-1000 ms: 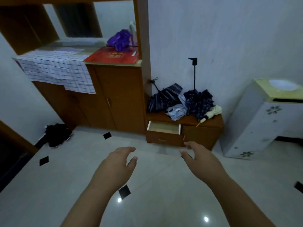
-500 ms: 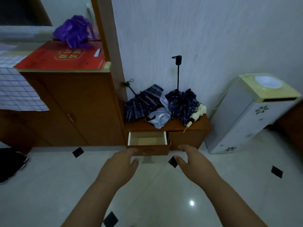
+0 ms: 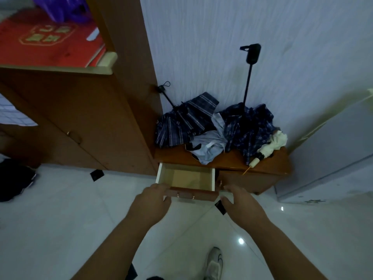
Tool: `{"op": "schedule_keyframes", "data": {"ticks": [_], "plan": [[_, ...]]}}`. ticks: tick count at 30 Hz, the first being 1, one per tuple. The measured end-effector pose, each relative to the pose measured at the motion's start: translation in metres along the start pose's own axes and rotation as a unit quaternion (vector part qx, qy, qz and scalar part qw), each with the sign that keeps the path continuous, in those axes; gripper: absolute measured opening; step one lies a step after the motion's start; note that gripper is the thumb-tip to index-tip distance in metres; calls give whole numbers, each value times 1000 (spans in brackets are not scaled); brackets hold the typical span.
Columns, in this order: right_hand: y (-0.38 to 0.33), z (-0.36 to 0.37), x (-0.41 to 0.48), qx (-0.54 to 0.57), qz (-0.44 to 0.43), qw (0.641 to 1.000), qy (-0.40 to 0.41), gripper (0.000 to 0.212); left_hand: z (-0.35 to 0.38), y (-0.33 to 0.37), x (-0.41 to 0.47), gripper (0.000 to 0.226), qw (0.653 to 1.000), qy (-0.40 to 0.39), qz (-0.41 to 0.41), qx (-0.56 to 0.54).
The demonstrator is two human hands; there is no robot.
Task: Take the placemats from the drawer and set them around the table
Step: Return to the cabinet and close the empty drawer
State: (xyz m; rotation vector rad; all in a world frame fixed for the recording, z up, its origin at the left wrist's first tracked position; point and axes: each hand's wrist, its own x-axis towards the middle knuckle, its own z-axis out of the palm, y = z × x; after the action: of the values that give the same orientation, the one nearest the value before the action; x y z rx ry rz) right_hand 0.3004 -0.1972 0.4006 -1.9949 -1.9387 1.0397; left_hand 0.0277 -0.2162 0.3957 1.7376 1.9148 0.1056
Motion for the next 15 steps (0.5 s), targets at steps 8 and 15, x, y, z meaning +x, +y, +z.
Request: {"op": "schedule_keyframes", "data": {"ticks": [8, 15], "plan": [[63, 98, 115, 14, 58, 995, -77, 24, 104, -56, 100, 47, 996, -65, -65, 12], [106, 204, 174, 16, 147, 975, -169, 52, 202, -118, 165, 62, 975, -176, -131, -14]]}}
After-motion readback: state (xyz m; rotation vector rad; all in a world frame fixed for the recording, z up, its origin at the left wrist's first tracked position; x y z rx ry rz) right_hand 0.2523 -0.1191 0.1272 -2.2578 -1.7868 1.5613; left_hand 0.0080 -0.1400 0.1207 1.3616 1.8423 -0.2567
